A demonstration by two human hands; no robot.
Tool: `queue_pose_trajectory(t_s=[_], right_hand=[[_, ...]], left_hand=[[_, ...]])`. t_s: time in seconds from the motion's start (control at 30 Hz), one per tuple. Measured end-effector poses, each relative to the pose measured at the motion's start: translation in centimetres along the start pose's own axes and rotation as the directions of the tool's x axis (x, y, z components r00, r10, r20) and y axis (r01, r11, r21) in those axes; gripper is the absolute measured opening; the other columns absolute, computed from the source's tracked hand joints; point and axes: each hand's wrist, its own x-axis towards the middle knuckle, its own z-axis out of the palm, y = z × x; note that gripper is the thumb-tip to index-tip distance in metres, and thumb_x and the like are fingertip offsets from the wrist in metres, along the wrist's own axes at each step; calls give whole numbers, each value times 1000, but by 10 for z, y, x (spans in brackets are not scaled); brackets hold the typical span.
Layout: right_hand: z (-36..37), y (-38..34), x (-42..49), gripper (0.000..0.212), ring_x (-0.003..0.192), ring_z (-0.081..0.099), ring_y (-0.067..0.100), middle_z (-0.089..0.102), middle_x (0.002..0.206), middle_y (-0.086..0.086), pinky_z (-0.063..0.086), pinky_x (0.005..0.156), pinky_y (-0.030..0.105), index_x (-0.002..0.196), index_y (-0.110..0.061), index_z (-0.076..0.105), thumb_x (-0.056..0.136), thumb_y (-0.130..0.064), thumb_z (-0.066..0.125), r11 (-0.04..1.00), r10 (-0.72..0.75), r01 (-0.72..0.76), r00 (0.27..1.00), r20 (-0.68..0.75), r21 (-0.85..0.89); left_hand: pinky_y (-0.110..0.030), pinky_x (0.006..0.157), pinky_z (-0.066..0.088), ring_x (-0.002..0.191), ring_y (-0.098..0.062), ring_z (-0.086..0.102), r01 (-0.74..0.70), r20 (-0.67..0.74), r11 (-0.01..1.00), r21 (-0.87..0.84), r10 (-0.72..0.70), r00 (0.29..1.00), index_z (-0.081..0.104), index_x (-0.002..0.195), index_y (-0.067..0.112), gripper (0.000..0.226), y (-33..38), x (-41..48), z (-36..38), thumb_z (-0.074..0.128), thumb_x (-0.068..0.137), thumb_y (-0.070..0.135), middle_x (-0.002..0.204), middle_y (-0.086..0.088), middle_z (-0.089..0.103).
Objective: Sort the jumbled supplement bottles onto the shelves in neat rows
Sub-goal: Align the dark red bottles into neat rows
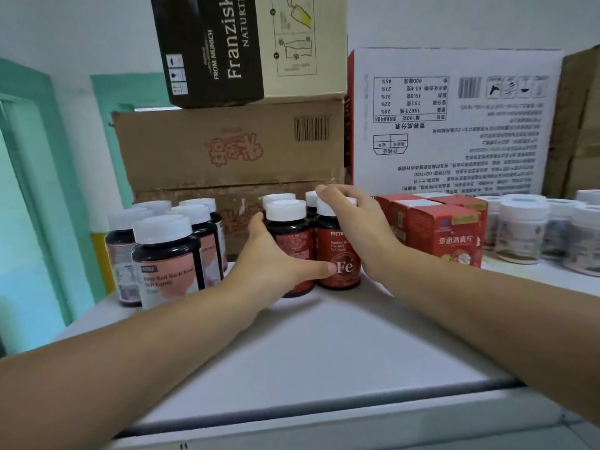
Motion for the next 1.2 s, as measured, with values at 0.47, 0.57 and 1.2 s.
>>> queue_pose_trajectory(t_s=[0.47, 0.57, 1.2], right_hand=[[-3, 22, 16, 62, 103, 67, 19, 68, 112, -3, 52, 94, 46, 114, -39, 58, 58, -65, 67, 998, -45, 41, 996, 75, 50], [-4, 24, 17, 60, 101, 67, 18, 68, 112, -5, 53, 93, 46, 115, -38, 57, 62, -63, 67, 998, -50, 45, 995, 89, 50], [-7, 31, 22, 56, 102, 67, 16, 66, 114, -5, 55, 90, 45, 117, -39, 57, 68, -63, 69, 991, -108, 97, 987, 120, 95]], left_hand=[[-44, 98, 50, 113, -17, 63, 59, -6, 984, -170, -61, 998, 40, 136, 34, 132, -22, 23, 1, 97, 19, 55, 125, 7, 63], [-46, 97, 50, 116, -21, 63, 84, 18, 982, -167, -82, 996, 49, 131, 38, 121, -33, 35, 1, 98, 22, 56, 128, 3, 62], [-44, 103, 47, 114, -19, 65, 34, 167, 966, -255, 10, 986, 49, 136, 27, 108, -35, 35, -7, 97, 41, 50, 124, 4, 68]])
